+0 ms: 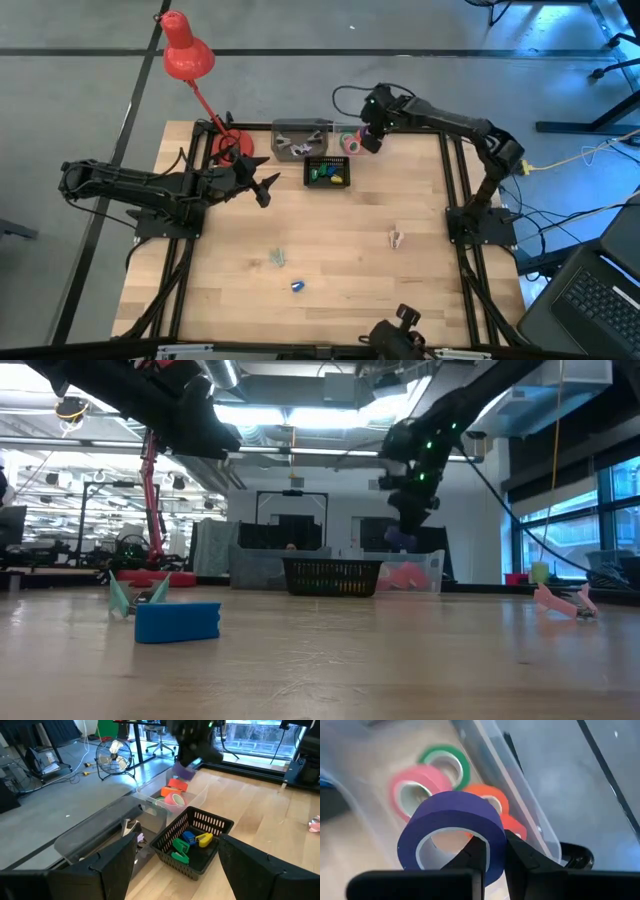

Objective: Pick and place Stapler, Stapler remover, tape
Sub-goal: Put the purple tape into the transparent bin

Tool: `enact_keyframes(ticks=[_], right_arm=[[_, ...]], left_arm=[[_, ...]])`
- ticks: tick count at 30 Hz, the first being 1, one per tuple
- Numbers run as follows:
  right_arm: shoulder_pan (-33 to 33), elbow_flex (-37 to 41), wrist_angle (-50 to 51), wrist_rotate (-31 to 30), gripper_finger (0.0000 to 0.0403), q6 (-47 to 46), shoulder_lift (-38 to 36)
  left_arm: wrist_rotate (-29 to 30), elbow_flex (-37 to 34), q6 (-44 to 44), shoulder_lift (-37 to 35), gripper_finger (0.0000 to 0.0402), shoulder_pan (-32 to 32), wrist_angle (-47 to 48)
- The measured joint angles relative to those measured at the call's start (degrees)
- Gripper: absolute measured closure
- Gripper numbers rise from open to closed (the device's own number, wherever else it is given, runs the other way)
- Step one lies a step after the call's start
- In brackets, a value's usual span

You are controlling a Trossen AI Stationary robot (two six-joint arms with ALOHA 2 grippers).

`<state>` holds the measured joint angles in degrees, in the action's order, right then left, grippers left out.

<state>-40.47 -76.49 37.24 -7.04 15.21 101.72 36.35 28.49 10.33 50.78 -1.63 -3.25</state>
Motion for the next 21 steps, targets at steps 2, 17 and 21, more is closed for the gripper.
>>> enact_keyframes(ticks=[2, 17, 21], right_arm=[[0.0, 0.0, -0.2, -1.5, 0.0366, 0.0, 2.0], [0.1, -0.2, -1.6, -1.9, 0.0366, -1.2, 8.3], [0.2, 0.0, -1.1, -2.1, 0.0315, -2.3, 7.0]], left_arm=[[0.0, 0.0, 0.0, 0.0, 0.0132, 0.0, 0.0], [0.0, 0.0, 0.4, 0.0, 0.0132, 0.0, 0.0], [-0.1, 0.0, 0.4, 0.0, 0.0132, 0.0, 0.0]])
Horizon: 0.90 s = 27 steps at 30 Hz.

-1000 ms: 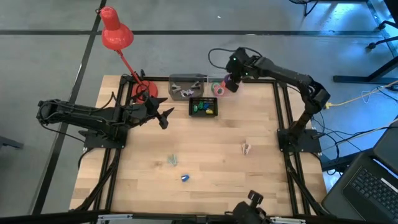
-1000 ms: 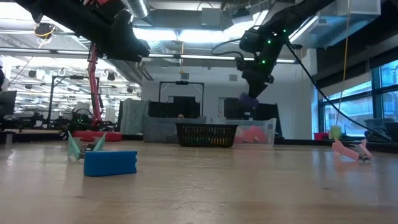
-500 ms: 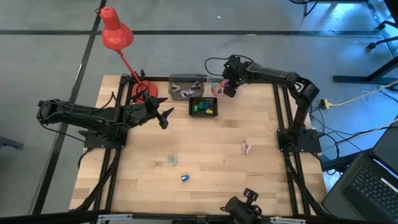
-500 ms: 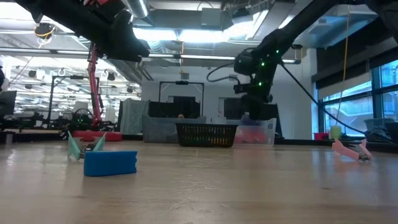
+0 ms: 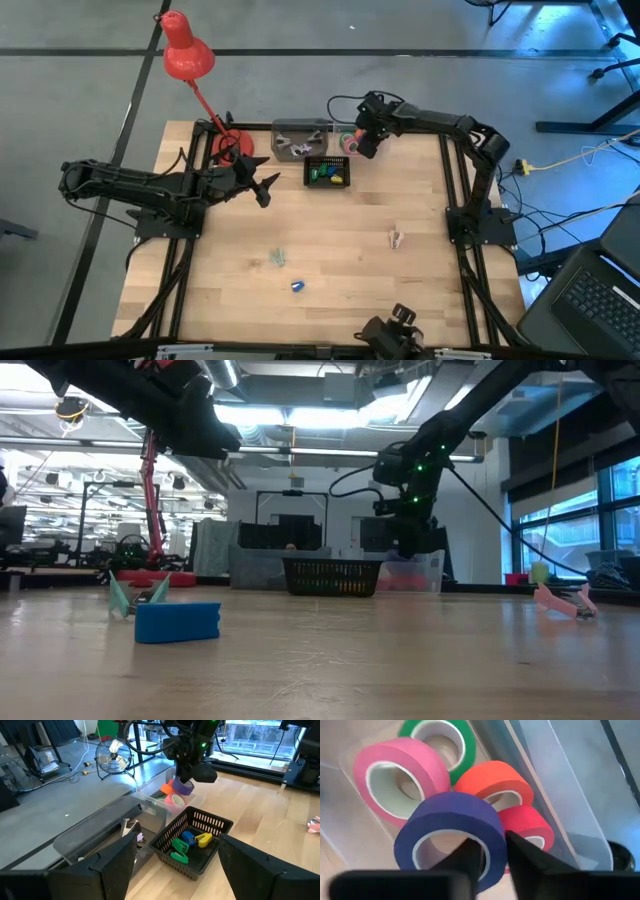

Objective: Pick and place Stapler, Stapler remover, tape
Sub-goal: Put the purple tape into the transparent bin, then put the blue stapler into the black bin

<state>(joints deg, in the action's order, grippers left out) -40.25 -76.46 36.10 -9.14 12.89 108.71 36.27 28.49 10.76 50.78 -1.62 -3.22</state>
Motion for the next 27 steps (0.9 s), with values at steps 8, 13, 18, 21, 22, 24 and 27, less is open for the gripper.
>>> enact_keyframes(ticks=[8, 13, 18, 21, 22, 24, 27], right_arm=[[0.0, 0.1, 0.8, -0.5, 0.0159, -2.7, -7.7], [2.6, 0.0, 1.8, 1.6, 0.0129, -3.6, -15.5], [8.3, 0.0, 7.1, 13.6, 0.0132, -7.8, -23.7], [13.6, 1.3, 8.9, 20.7, 0.0136, -11.2, -27.2], [15.6, 2.5, 8.0, 22.7, 0.0137, -12.0, -28.3], [20.2, 5.8, 6.2, 25.1, 0.0138, -13.1, -30.0], [27.3, 12.3, 0.6, 25.2, 0.0138, -15.3, -31.7]], left_arm=[[0.0, 0.0, 0.7, 0.0, 0.0132, 0.0, 0.0], [-0.2, 0.0, 0.7, 0.0, 0.0132, 0.0, 0.1], [-0.2, 0.0, 1.3, 0.0, 0.0132, 0.0, 0.4], [-0.3, 0.0, 2.2, 0.0, 0.0132, 0.0, 0.4], [-0.7, 0.0, 2.5, 0.0, 0.0132, 0.0, 0.5], [-2.1, 0.0, 3.6, 0.0, 0.0132, 0.0, 0.4], [-6.7, 0.0, 4.3, 0.0, 0.0132, 0.0, 0.4]])
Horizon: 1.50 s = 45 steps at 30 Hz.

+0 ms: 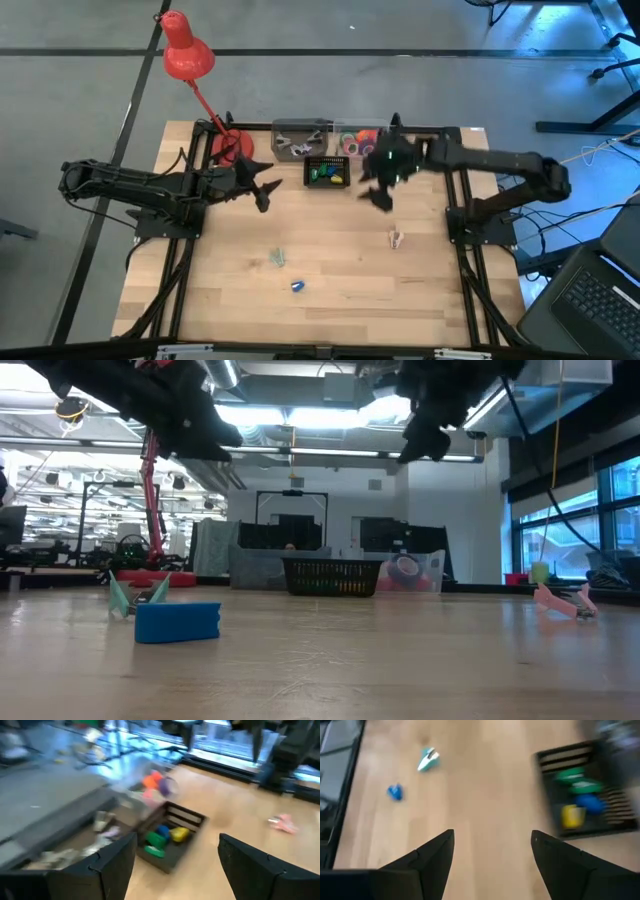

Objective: Pick and place Stapler, Stapler remover, tape
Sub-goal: Put the blue stapler into the black bin

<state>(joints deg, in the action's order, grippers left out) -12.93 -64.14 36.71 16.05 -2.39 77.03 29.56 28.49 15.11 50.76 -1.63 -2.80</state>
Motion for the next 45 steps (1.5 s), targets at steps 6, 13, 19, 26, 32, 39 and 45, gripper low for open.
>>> enact_keyframes(ticks=[6, 13, 19, 26, 32, 39, 45], right_arm=[[10.5, 12.3, -14.2, -6.1, 0.0138, -4.3, -0.6], [14.2, 19.4, -23.7, -11.2, 0.0138, -9.0, -0.6], [14.3, 19.9, -24.0, -13.7, 0.0138, -9.4, -0.6], [14.3, 19.9, -25.5, -13.7, 0.0138, -9.1, -0.6], [14.3, 19.9, -25.8, -13.7, 0.0138, -8.9, -0.6], [14.3, 19.9, -25.8, -13.5, 0.0138, -6.3, -0.6], [14.3, 19.9, -25.8, -13.5, 0.0137, -2.2, -0.6]], left_arm=[[-18.3, 0.0, -3.3, 2.5, 0.0132, 2.3, 1.0], [-20.8, 0.0, 0.9, 15.3, 0.0132, 8.6, -2.4], [-23.4, 0.4, 10.7, 26.5, 0.0132, 15.1, -9.6], [-23.8, 5.7, 17.4, 35.4, 0.0132, 24.2, -13.9], [-23.6, 10.5, 24.2, 43.0, 0.0132, 29.5, -13.9], [-21.5, 15.1, 29.5, 51.7, 0.0132, 31.5, -14.0], [-18.4, 17.8, 32.2, 56.8, 0.0133, 31.7, -15.0]])
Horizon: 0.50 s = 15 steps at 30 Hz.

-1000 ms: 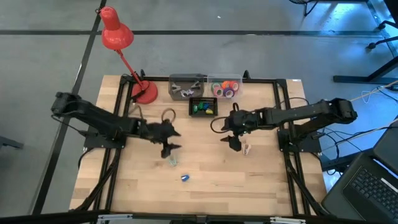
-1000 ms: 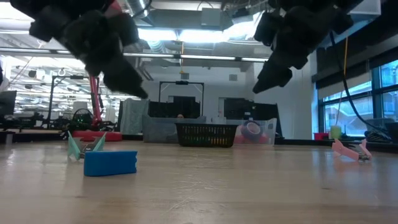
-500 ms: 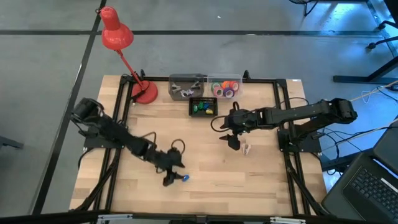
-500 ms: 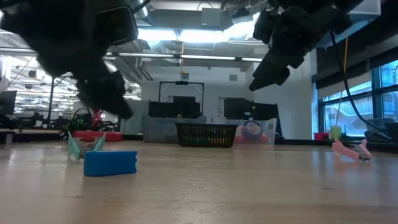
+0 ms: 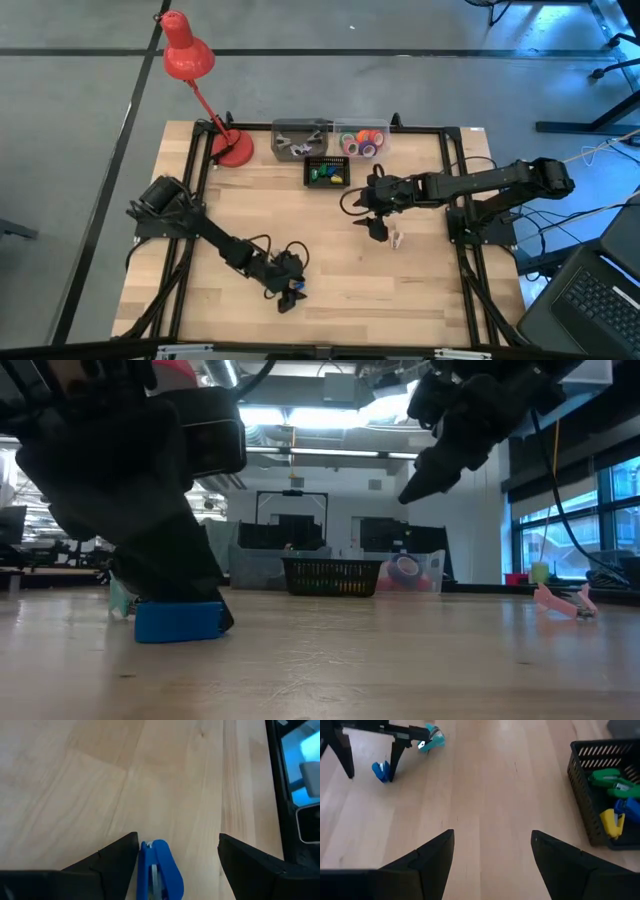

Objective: Pick and place Stapler, Stapler remover, tape
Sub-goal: Put the blue stapler into the black bin

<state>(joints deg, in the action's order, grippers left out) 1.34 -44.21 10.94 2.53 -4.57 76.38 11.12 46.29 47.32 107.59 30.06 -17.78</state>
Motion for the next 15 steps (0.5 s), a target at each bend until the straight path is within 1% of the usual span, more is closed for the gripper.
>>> enact_keyframes(ticks=[2, 5, 8, 11, 14, 15], right_arm=[[-0.1, 0.0, 0.0, 0.0, 0.0137, 1.9, 0.0], [-0.1, 0.0, 0.0, 0.0, 0.0137, 3.7, 0.0], [-0.1, 0.0, -0.2, 0.0, 0.0137, 5.0, 0.0], [-0.1, 0.0, -0.5, 0.0, 0.0137, 5.1, 0.0], [-0.1, 0.0, -0.5, 0.0, 0.0137, 5.0, 0.0], [-0.1, 0.0, -0.5, 0.0, 0.0137, 5.0, 0.0]], left_arm=[[1.4, 0.1, 0.3, 0.7, 0.0142, 0.5, -0.1], [2.6, 0.1, 1.2, 1.0, 0.0175, 1.2, 0.4], [4.2, 0.0, 1.4, 1.1, 0.0225, 2.0, 0.8], [6.3, -0.1, 0.6, 1.2, 0.0289, 2.8, 1.4], [6.0, 0.0, 0.3, 1.2, 0.0356, 2.9, 2.9], [5.6, 0.0, 0.3, 1.2, 0.036, 2.9, 2.9]])
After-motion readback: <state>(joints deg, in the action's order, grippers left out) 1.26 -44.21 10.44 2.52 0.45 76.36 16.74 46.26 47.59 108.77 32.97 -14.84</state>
